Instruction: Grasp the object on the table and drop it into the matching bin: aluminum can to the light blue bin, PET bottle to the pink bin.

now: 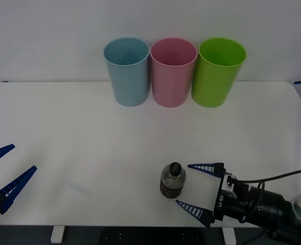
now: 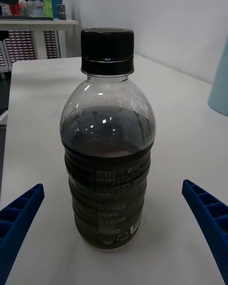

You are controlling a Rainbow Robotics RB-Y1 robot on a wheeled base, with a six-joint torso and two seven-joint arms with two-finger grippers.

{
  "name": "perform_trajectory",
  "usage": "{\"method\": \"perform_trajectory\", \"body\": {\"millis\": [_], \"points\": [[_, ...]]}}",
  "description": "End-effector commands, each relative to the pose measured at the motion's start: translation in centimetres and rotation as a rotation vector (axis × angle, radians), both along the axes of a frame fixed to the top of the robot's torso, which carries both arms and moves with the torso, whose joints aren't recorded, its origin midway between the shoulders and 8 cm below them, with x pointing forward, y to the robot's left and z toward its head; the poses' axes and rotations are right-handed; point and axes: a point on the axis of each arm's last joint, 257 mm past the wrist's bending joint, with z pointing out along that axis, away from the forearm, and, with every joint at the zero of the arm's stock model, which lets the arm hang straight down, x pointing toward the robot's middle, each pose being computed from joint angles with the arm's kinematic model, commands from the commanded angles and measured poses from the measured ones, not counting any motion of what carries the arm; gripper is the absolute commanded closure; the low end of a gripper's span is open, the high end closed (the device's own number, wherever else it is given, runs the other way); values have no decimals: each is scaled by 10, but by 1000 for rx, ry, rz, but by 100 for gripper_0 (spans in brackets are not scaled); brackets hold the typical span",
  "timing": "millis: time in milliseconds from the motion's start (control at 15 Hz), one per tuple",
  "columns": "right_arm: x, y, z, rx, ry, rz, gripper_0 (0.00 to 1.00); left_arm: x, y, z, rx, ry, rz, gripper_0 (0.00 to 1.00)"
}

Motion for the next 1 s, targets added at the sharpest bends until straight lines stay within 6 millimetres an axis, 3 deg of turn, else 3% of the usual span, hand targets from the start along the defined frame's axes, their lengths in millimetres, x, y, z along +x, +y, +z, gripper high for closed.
{"method": "perform_trajectory", "body": {"millis": [67,467,933,1000], "points": [[9,15,-2,-3,-11,-22,0,0,0,0,0,0,0,0],[21,38,-7,-20,-11,-43,0,0,0,0,0,0,0,0],[26,41,-7,-21,-8,-60,0,0,0,0,0,0,0,0],[25,41,-8,-18,-3,-60,38,0,0,0,0,0,0,0]]}}
